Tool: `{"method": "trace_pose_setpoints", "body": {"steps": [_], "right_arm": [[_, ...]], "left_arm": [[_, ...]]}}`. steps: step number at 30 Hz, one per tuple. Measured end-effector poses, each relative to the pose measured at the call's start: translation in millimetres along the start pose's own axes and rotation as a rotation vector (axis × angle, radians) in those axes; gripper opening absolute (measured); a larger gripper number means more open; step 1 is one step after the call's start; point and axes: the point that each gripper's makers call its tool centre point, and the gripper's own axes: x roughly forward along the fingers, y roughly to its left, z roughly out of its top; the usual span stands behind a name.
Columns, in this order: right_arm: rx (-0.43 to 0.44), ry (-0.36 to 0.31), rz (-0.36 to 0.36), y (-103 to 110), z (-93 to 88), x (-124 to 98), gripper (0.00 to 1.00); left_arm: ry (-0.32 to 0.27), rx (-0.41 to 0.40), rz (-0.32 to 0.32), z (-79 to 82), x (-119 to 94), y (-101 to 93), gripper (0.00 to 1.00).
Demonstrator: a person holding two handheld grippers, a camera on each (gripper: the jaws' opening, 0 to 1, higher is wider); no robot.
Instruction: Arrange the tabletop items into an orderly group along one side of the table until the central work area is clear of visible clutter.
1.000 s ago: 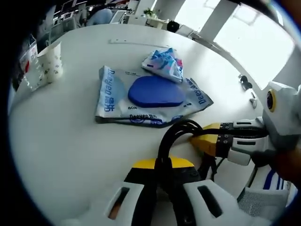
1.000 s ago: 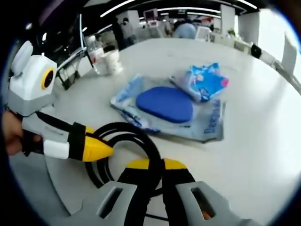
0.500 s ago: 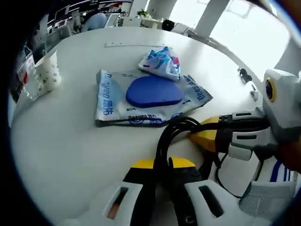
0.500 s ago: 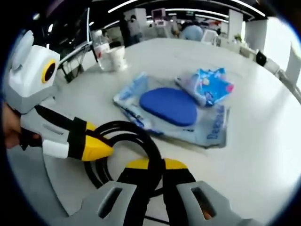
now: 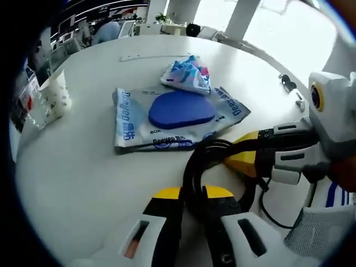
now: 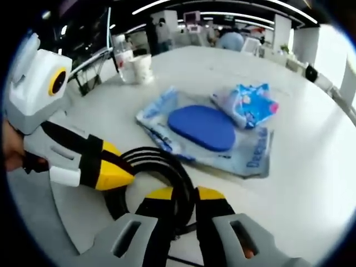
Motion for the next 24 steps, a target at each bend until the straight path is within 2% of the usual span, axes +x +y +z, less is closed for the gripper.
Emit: {"method": "trace_pose_setpoints", "body": {"steps": [10, 24], "right_arm": [[0.015, -0.016, -0.005, -5, 0.9, -5, 0.18], [0.000, -0.047, 0.001, -6, 7.5, -11, 0.23]], "left_arm": [[-0.034, 0.058, 0.001, 6.6, -3, 0.1, 0.13], [-0.079, 0.062, -0.004, 20.8, -8, 4.0, 0.17]]}}
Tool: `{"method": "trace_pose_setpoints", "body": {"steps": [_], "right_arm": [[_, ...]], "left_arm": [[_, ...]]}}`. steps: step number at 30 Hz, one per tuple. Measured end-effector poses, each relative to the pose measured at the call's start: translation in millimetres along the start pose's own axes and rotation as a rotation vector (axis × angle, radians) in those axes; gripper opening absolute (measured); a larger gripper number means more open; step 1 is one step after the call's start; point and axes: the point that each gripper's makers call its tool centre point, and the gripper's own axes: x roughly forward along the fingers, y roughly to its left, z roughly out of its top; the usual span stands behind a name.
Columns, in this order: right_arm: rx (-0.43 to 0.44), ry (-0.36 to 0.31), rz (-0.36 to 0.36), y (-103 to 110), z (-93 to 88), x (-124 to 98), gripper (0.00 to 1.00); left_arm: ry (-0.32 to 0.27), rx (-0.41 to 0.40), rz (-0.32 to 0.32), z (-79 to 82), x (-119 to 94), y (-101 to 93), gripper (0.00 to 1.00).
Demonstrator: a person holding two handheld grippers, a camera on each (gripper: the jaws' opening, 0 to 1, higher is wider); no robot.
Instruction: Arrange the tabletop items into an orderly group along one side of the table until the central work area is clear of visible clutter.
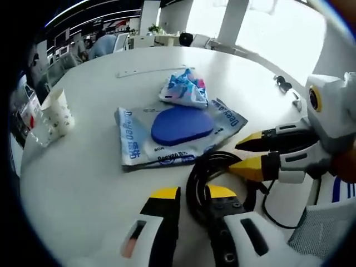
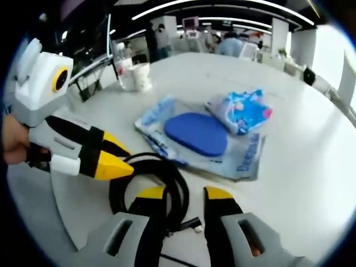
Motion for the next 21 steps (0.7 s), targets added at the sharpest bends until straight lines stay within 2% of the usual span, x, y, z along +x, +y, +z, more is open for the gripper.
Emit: {"method": "trace_pose_setpoints", "body": {"steps": [2, 7, 12, 21], "right_arm": [[0.001, -0.004, 0.002, -1, 0.8, 0, 0.23], [0.026, -0.061, -0.008, -4, 15.1, -6, 0.24], [0.034, -0.071, -0.017, -11, 22.7, -6, 0.24], [0.044, -0.105, -0.041, -25, 37.8, -9, 0.26]], "left_arm": [[-0.005, 0.000, 0.001, 1.5, 0, 0.6, 0.17], [-0.026, -0.012, 0.006, 7.2, -3, 2.6, 0.20], [-0.034, -0.016, 0.006, 9.9, -2, 3.9, 0.22], [-0.080, -0.024, 0.009, 30.2, -3, 7.9, 0.27]]}}
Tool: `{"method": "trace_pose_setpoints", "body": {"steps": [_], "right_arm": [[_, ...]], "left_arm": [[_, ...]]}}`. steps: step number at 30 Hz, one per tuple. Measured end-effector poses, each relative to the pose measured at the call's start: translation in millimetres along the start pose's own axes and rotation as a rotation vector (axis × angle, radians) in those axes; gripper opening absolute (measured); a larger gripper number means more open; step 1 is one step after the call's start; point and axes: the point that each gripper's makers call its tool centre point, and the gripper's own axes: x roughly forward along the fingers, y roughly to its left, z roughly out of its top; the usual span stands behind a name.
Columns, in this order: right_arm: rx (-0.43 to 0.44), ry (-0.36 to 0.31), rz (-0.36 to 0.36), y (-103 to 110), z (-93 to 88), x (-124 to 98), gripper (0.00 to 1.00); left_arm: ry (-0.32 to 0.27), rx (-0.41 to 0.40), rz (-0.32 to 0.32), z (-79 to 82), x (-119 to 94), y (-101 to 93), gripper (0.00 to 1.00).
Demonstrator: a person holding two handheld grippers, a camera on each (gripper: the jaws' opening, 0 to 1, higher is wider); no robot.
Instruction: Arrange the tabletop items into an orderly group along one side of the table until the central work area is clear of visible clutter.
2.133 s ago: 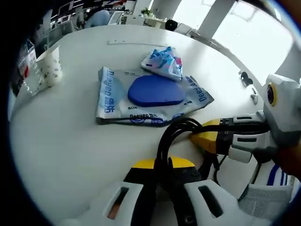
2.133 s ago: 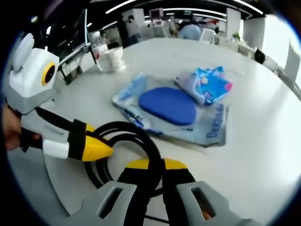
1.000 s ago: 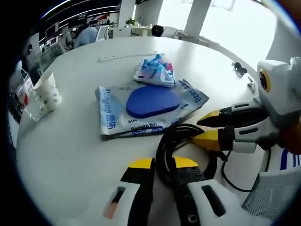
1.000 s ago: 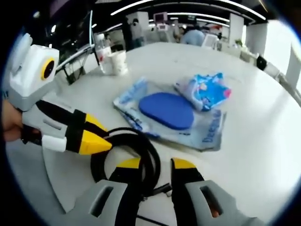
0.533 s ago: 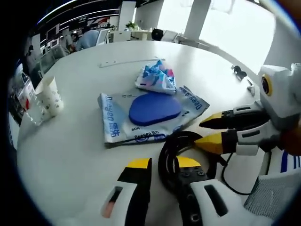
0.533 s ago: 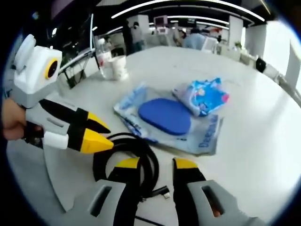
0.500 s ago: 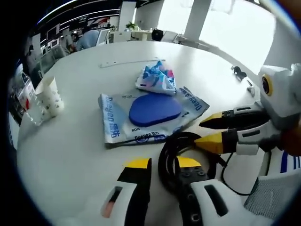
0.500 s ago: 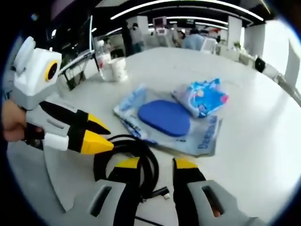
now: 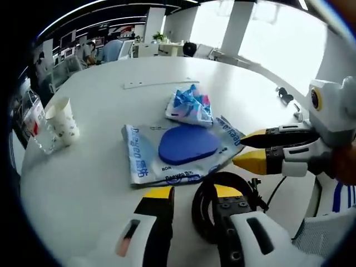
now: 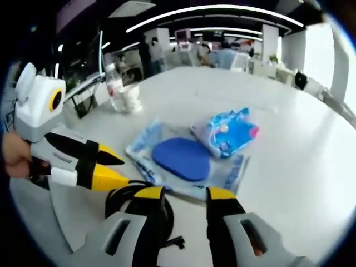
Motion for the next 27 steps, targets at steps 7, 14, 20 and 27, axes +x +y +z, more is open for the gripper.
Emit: {"method": "trace_pose_setpoints", "body": {"steps": [7, 14, 20, 27], "right_arm": [[0.004, -0.017, -0.018, -11, 9.2, 1, 0.28], [0.010, -0.031, -0.038, -23, 19.3, 4, 0.30], [0.011, -0.037, -0.053, -34, 28.5, 6, 0.31], [0.006, -0.049, -0.073, -47, 41.7, 9, 0.31]], "left_arm": [[-0.028, -0.013, 0.005, 13.1, 2, 2.3, 0.31], [-0.048, -0.019, 0.005, 26.4, 7, 2.8, 0.38], [-0.061, -0.026, 0.003, 37.3, 12, 2.5, 0.41], [-0.062, -0.031, -0.005, 46.2, 20, -0.7, 0.44]]}}
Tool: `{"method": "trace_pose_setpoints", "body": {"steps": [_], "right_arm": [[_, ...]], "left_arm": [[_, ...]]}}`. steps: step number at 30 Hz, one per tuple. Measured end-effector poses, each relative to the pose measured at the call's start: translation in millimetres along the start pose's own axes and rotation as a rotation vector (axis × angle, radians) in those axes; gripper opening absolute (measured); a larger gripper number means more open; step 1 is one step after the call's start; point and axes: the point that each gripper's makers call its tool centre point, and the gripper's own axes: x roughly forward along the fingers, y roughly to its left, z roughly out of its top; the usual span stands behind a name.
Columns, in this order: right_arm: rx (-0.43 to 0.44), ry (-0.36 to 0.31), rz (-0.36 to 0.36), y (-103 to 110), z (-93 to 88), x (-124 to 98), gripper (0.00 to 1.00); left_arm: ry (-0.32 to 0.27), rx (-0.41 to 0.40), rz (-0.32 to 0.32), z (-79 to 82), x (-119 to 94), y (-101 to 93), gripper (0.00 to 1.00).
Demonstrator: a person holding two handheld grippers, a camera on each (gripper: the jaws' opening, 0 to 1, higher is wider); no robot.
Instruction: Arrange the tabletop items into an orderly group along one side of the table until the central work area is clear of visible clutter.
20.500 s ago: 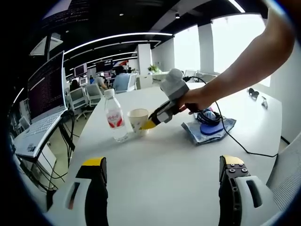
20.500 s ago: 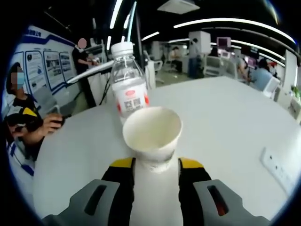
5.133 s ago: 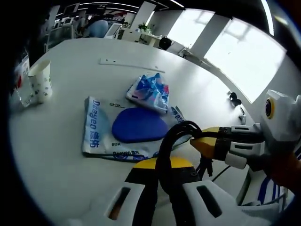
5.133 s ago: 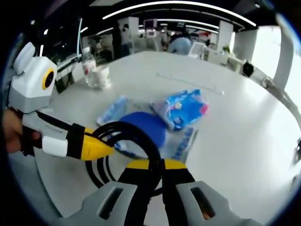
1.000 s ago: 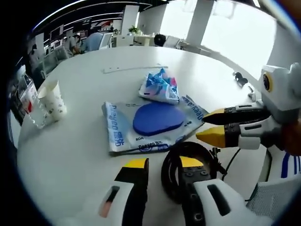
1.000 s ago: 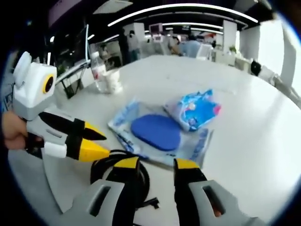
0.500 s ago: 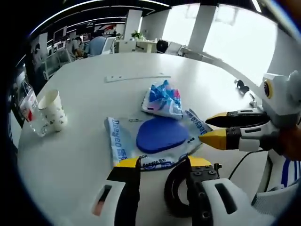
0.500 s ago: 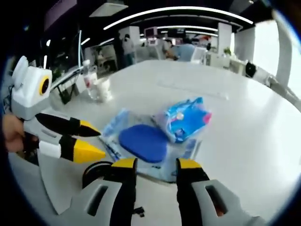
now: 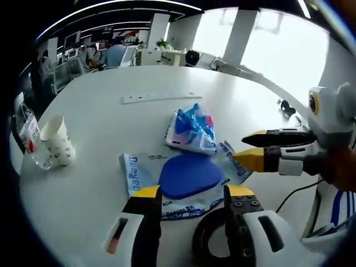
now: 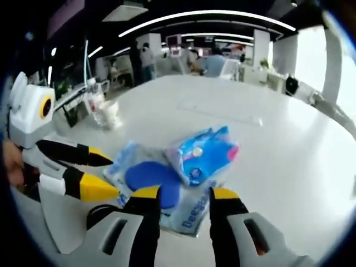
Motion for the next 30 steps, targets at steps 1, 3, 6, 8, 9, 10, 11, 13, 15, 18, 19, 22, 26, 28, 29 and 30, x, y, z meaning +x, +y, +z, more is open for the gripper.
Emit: {"method": "trace_pose_setpoints", "body": {"steps": [1, 3, 6, 8, 9, 10, 11, 13, 15, 18, 19, 22, 26, 28, 29, 30], "right_arm": [[0.001, 0.001, 0.000, -1, 1.1, 1, 0.31], [0.002, -0.005, -0.005, -4, 4.1, 2, 0.31], [0.006, -0.005, -0.009, -10, 6.1, 5, 0.31], [0.008, -0.003, -0.012, -12, 6.1, 7, 0.31], [0.013, -0.003, -0.014, -14, 6.1, 7, 0.31], [0.014, -0.003, -0.015, -15, 6.0, 7, 0.31], [0.016, -0.003, -0.017, -17, 5.9, 8, 0.31], [0.017, -0.001, -0.021, -20, 4.8, 9, 0.31], [0.022, 0.010, -0.034, -24, 2.4, 10, 0.31], [0.039, 0.006, -0.043, -30, 1.7, 10, 0.31], [0.039, 0.007, -0.044, -31, 1.6, 11, 0.31], [0.037, 0.011, -0.047, -32, 1.2, 12, 0.33], [0.042, 0.010, -0.049, -35, 1.8, 14, 0.34], [0.045, 0.012, -0.050, -37, 1.5, 15, 0.35], [0.046, 0.011, -0.051, -37, 1.6, 16, 0.35], [0.046, 0.012, -0.052, -38, 1.7, 16, 0.36]], "left_arm": [[-0.002, 0.001, -0.002, 2.1, 1, -0.7, 0.44], [-0.005, 0.003, -0.003, 5.3, 3, -1.6, 0.44], [-0.006, 0.004, -0.007, 8.5, 7, -1.9, 0.46], [-0.009, 0.006, -0.008, 10.7, 8, -1.2, 0.46], [-0.010, 0.005, -0.007, 11.5, 9, -0.4, 0.46], [-0.009, 0.001, -0.008, 12.1, 10, 0.2, 0.46], [-0.008, 0.000, -0.009, 12.2, 11, 0.4, 0.47], [-0.007, 0.003, -0.009, 12.8, 13, 0.3, 0.47], [-0.006, 0.002, -0.013, 13.1, 16, 0.1, 0.48], [-0.004, 0.000, -0.014, 13.5, 19, 0.0, 0.49], [-0.005, -0.001, -0.016, 13.8, 20, -0.1, 0.50], [-0.006, 0.000, -0.021, 15.2, 22, -0.4, 0.51], [-0.008, -0.001, -0.025, 17.4, 24, -1.0, 0.52], [-0.015, -0.002, -0.029, 19.3, 25, -2.0, 0.53], [-0.016, -0.001, -0.030, 19.8, 25, -2.3, 0.54], [-0.017, -0.001, -0.030, 20.4, 25, -2.6, 0.54]]}}
